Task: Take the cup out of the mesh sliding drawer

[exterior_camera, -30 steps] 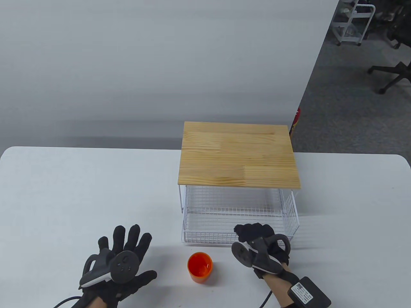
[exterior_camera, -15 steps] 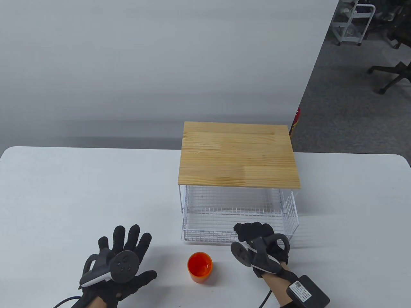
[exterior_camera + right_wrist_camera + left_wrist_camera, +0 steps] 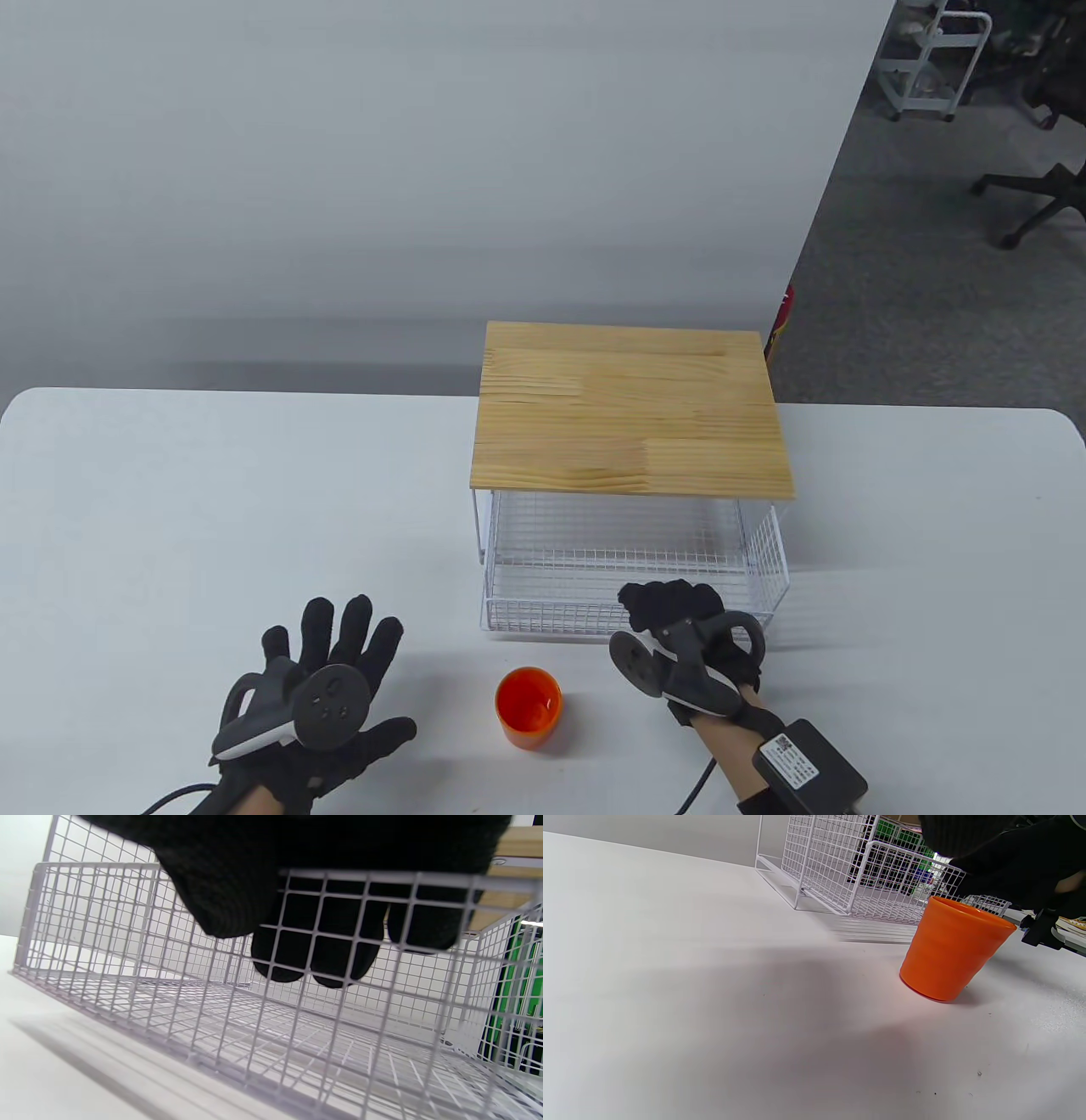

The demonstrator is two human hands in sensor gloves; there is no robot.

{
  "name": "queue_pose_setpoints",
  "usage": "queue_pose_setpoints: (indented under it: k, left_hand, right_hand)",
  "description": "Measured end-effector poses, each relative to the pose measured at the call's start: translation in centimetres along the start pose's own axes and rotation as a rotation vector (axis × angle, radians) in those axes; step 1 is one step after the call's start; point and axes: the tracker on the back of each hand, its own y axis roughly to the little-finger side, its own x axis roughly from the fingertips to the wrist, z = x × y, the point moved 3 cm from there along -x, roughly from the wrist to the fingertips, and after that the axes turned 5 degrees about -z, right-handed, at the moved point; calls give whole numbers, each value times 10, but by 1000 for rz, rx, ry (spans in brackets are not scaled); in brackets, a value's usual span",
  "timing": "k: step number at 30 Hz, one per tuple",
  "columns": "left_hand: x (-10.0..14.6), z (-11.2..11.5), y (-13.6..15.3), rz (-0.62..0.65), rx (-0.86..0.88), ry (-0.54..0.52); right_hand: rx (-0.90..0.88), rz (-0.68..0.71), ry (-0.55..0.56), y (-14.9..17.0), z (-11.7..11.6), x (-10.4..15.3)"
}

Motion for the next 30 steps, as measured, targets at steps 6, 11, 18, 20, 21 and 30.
queue_pose_setpoints:
  k: [6, 11, 18, 20, 21, 30]
  left_hand:
    - [0, 0, 0, -4, 3, 1]
    - [0, 0, 0, -2, 2, 2]
    - [1, 0, 0, -3, 3, -1]
    - [0, 0, 1, -3, 4, 1]
    - [0, 0, 1, -3, 4, 1]
    - [0, 0, 0, 3, 4, 3]
  right_hand:
    - [-2, 5, 6, 2, -2, -5]
    - [1, -1, 16, 2, -3, -8]
    - [4, 0, 17, 3, -7, -14]
    - [2, -5, 22, 4, -7, -15]
    - [6, -5, 23, 4, -7, -16]
    - [5, -13, 31, 4, -8, -19]
